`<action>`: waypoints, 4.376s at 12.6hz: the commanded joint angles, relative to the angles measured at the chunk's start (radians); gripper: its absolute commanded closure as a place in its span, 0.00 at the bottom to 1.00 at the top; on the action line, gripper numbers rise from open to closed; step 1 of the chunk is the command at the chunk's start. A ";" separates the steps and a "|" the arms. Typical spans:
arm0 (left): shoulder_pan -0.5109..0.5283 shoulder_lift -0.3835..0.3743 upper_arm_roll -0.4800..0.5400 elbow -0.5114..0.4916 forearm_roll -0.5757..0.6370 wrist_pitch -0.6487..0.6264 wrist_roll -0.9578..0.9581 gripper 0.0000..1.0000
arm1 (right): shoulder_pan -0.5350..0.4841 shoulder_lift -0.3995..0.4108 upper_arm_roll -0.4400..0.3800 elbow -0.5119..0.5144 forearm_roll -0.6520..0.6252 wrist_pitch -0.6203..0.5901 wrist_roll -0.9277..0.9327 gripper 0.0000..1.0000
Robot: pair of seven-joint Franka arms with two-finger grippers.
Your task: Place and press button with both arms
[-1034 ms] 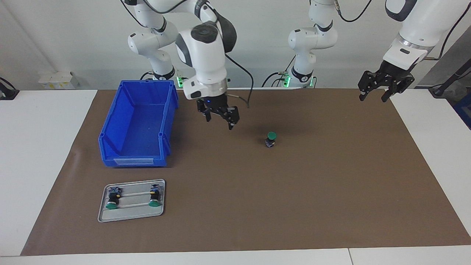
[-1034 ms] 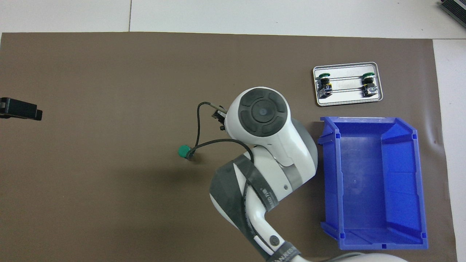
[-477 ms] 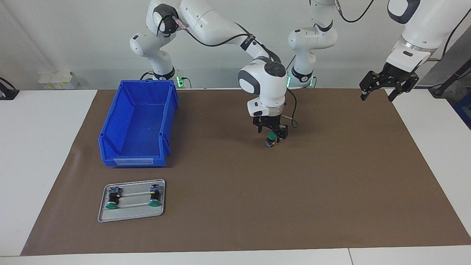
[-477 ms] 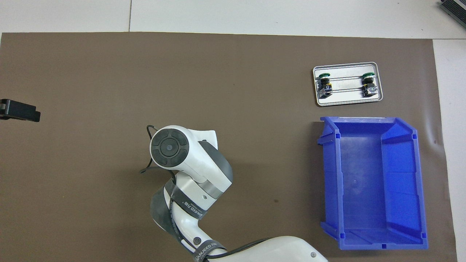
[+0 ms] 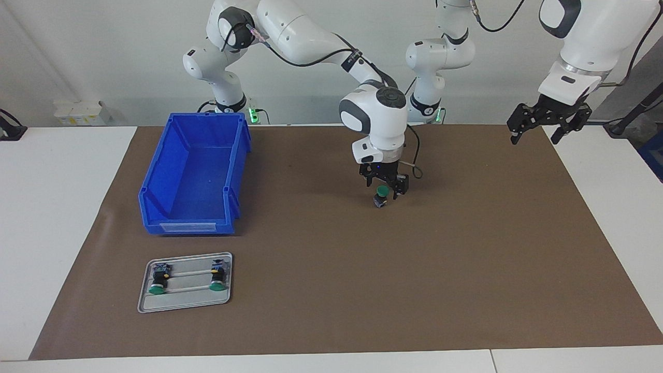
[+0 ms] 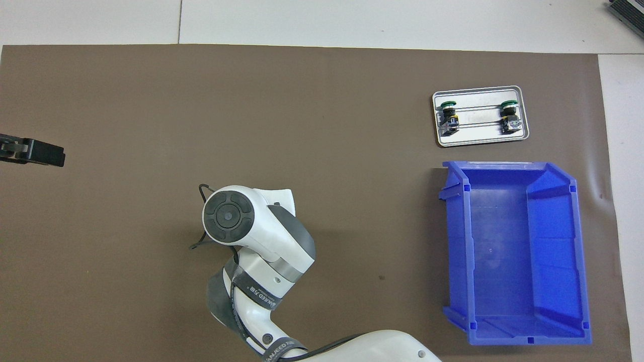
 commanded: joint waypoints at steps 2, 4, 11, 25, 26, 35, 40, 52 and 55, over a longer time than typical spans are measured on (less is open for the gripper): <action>-0.003 -0.042 0.009 -0.054 -0.037 0.021 0.001 0.00 | 0.014 -0.017 -0.005 -0.068 -0.002 0.065 0.013 0.00; 0.000 -0.042 0.014 -0.051 -0.045 0.001 0.004 0.00 | 0.015 -0.020 -0.005 -0.086 -0.002 0.081 0.023 0.00; -0.009 0.000 0.019 0.039 -0.041 -0.037 0.010 0.00 | 0.015 -0.029 -0.003 -0.119 -0.002 0.124 0.026 1.00; 0.005 0.093 0.022 0.094 -0.102 -0.076 0.012 0.00 | -0.230 -0.294 -0.009 -0.122 0.014 -0.227 -0.550 1.00; 0.005 0.090 0.022 0.087 -0.101 -0.076 0.013 0.00 | -0.269 -0.333 -0.009 -0.131 0.014 -0.273 -0.628 1.00; 0.005 0.056 0.020 0.045 -0.047 -0.076 0.007 0.00 | -0.731 -0.649 -0.011 -0.489 0.014 -0.342 -1.456 1.00; 0.005 0.056 0.020 0.044 -0.047 -0.076 0.007 0.00 | -0.863 -0.698 -0.013 -0.737 0.012 -0.119 -1.705 1.00; 0.005 0.056 0.020 0.044 -0.047 -0.076 0.007 0.00 | -0.827 -0.574 -0.009 -0.852 0.014 0.150 -1.551 0.70; 0.005 0.056 0.020 0.044 -0.047 -0.076 0.007 0.00 | -0.801 -0.554 -0.009 -0.854 0.014 0.167 -1.483 0.38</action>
